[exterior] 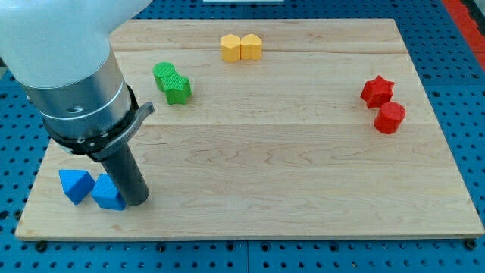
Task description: Place your arm vertically below the green star
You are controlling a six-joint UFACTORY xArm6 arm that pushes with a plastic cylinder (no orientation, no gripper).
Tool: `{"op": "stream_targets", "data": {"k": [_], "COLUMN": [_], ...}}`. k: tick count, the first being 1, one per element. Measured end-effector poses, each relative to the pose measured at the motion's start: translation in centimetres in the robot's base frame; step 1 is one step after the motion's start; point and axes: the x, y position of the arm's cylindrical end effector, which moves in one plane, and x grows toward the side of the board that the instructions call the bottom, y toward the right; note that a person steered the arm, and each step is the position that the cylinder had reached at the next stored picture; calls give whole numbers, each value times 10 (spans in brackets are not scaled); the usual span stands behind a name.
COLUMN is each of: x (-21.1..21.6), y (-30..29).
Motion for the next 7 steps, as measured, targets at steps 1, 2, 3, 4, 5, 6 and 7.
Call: {"op": "stream_targets", "data": {"k": [1,2,3,4,5,6,7], "x": [-1,-30,-68,-73,-73,-73,-72], "y": [5,32,41,41,41,41,41]}}
